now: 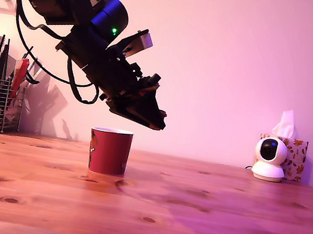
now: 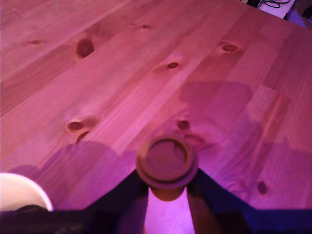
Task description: Pick up the coffee capsules on the table and drop them inside the coffee cup
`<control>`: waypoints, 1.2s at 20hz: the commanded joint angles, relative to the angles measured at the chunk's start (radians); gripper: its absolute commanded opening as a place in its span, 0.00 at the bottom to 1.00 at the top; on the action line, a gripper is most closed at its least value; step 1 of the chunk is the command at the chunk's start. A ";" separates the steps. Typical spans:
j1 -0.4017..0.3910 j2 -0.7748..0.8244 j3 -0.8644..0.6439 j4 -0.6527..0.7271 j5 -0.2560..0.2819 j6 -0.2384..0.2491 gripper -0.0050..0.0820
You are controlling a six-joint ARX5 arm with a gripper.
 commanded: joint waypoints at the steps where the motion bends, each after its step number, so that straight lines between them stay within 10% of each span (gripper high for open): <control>1: -0.002 0.007 0.014 0.017 -0.003 0.006 0.22; 16: 0.141 -0.003 0.020 0.154 -0.172 -0.209 0.22; 24: 0.249 -0.102 0.020 0.023 -0.278 -0.208 0.22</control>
